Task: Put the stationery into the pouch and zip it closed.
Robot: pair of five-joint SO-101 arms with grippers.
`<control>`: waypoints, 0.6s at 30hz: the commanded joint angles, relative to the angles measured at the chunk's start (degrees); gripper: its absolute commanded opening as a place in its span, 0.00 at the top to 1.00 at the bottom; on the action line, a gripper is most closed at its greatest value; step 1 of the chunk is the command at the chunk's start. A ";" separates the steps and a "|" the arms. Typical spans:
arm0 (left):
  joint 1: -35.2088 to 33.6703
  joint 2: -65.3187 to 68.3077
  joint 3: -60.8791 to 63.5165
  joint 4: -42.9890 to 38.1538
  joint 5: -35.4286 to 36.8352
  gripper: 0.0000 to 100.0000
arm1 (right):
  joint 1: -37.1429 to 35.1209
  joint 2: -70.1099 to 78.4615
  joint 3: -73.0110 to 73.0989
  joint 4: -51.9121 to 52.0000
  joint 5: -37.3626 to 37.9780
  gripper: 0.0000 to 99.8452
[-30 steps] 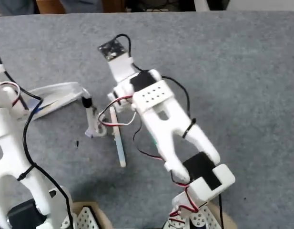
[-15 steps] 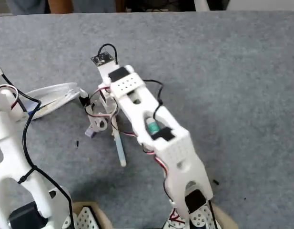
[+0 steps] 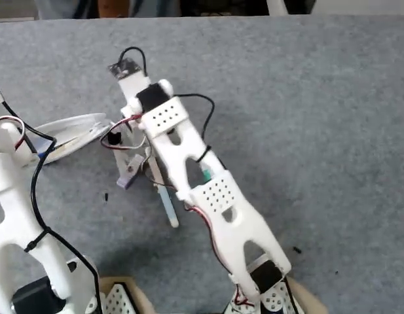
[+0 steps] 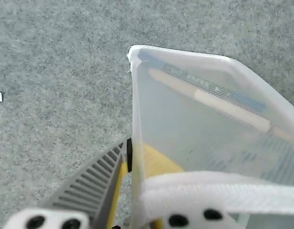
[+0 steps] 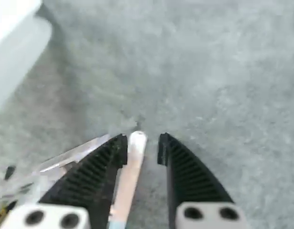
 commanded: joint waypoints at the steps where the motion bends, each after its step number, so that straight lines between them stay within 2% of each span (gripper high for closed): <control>1: -0.66 0.26 0.13 -1.58 -0.18 0.97 | -2.29 -6.20 4.18 0.62 -0.09 0.83; 7: -0.66 0.26 0.13 -1.58 -0.18 0.97 | -2.29 -12.97 16.75 0.44 0.00 0.84; 18: -0.66 0.00 0.13 -1.49 -0.18 0.97 | -2.11 -8.57 17.63 -1.58 0.09 0.84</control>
